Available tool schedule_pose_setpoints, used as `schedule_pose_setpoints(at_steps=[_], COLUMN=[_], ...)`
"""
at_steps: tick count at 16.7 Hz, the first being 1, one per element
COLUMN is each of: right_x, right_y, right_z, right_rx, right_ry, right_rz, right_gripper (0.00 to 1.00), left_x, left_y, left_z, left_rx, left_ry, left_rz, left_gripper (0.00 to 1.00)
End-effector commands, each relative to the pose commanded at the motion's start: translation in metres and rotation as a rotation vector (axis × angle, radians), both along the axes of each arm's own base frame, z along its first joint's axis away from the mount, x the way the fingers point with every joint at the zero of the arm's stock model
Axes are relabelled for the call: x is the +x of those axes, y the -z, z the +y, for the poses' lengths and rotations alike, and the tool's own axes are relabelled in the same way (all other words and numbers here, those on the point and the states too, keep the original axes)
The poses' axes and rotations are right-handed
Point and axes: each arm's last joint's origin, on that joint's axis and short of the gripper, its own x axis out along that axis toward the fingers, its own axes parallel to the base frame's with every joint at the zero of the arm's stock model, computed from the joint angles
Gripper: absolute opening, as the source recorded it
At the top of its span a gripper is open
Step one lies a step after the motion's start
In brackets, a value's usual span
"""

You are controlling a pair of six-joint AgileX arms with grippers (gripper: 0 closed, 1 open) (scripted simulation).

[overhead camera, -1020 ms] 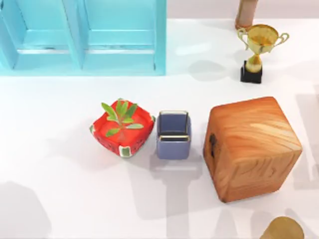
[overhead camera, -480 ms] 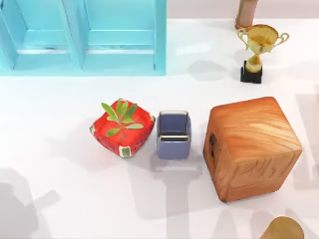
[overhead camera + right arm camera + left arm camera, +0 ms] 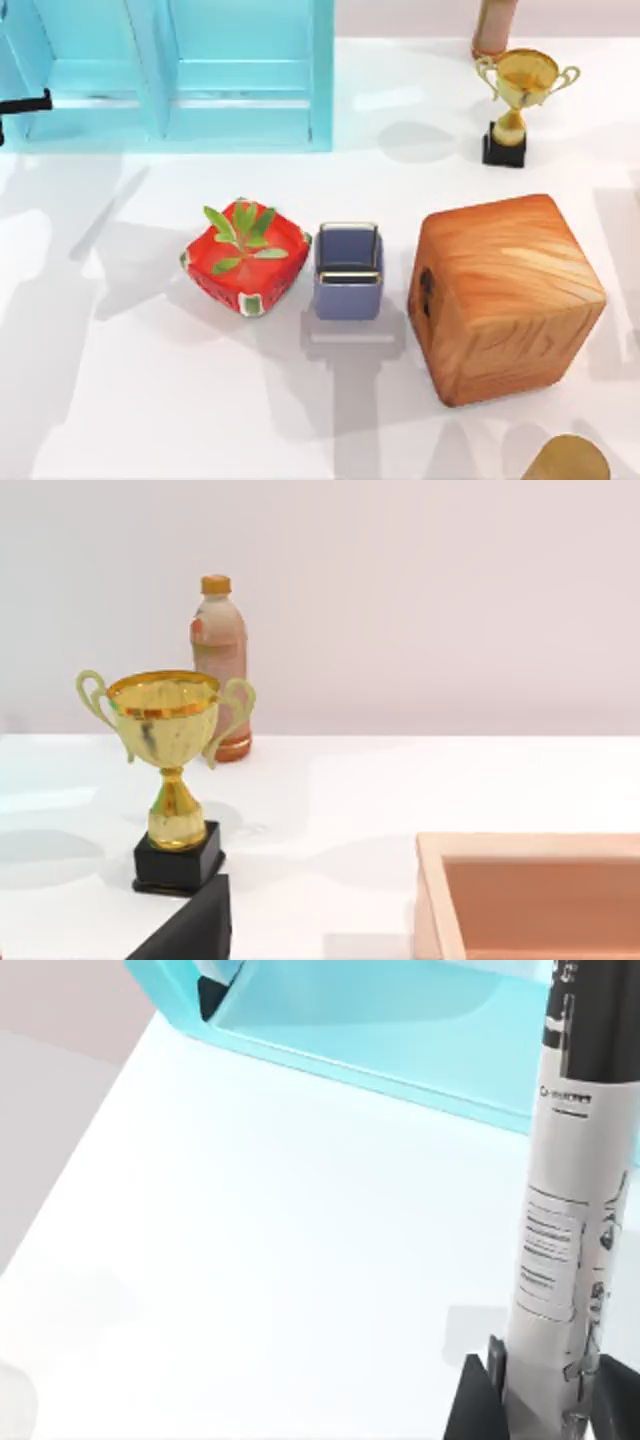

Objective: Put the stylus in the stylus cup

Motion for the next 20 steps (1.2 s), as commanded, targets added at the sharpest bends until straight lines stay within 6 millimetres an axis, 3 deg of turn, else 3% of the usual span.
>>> schedule_pose_setpoints(at_steps=[3,5,8,10,12,15,17,20], right_x=[0.000,0.000,0.000,0.000,0.000,0.000,0.000,0.000], right_y=[0.000,0.000,0.000,0.000,0.000,0.000,0.000,0.000], right_z=[0.000,0.000,0.000,0.000,0.000,0.000,0.000,0.000], right_rx=[0.000,0.000,0.000,0.000,0.000,0.000,0.000,0.000], right_ry=[0.000,0.000,0.000,0.000,0.000,0.000,0.000,0.000], right_rz=[0.000,0.000,0.000,0.000,0.000,0.000,0.000,0.000], right_gripper=[1.00,1.00,1.00,1.00,1.00,1.00,1.00,1.00], left_x=[0.016,0.008,-0.028,-0.061,-0.094,-0.131,-0.143,-0.143], left_y=[0.007,0.012,0.021,0.027,0.033,0.040,0.042,0.042], left_z=[-0.100,-0.168,-0.259,-0.306,-0.341,-0.372,-0.380,-0.380], left_rx=[0.164,0.221,0.238,0.220,0.193,0.157,0.146,0.146], left_ry=[0.064,0.084,0.082,0.065,0.044,0.014,0.004,0.004], left_rz=[-0.205,-0.349,-0.542,-0.643,-0.715,-0.778,-0.793,-0.793], left_gripper=[0.00,0.00,0.00,0.00,0.00,0.00,0.00,0.00])
